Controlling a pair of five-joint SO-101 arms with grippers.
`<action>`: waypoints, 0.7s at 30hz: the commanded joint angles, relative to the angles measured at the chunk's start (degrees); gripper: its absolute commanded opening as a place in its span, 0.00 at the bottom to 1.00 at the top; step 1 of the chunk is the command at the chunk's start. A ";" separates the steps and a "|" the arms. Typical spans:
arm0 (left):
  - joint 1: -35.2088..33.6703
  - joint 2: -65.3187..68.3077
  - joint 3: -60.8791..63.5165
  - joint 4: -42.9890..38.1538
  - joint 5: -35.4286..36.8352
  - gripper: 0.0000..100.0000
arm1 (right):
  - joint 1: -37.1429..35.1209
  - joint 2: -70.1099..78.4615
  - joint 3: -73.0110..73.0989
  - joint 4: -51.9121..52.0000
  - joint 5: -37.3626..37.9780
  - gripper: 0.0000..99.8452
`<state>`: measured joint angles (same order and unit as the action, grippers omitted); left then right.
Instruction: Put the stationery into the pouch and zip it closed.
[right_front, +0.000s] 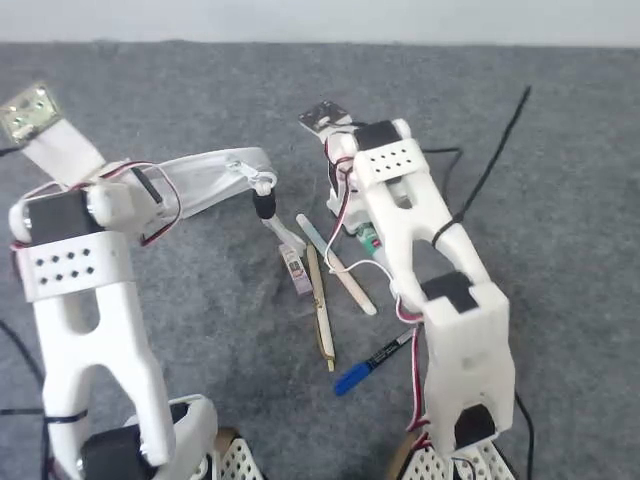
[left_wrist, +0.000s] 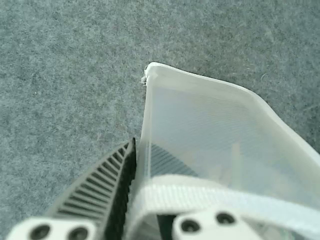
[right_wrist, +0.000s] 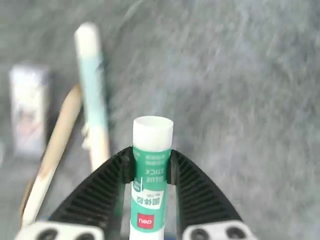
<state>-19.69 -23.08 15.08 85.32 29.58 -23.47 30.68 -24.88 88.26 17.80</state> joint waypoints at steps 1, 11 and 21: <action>-0.62 0.53 0.75 -1.41 0.18 0.01 | -2.24 -9.27 -1.58 6.99 3.08 0.01; -0.62 0.53 0.75 -1.32 0.18 0.01 | -6.64 -21.67 2.73 14.55 3.34 0.01; -0.62 0.53 0.75 -1.49 0.18 0.01 | -6.73 -41.01 12.31 13.58 3.60 0.01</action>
<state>-19.69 -23.08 15.08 85.32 29.58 -29.80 -3.16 -12.92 100.40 20.79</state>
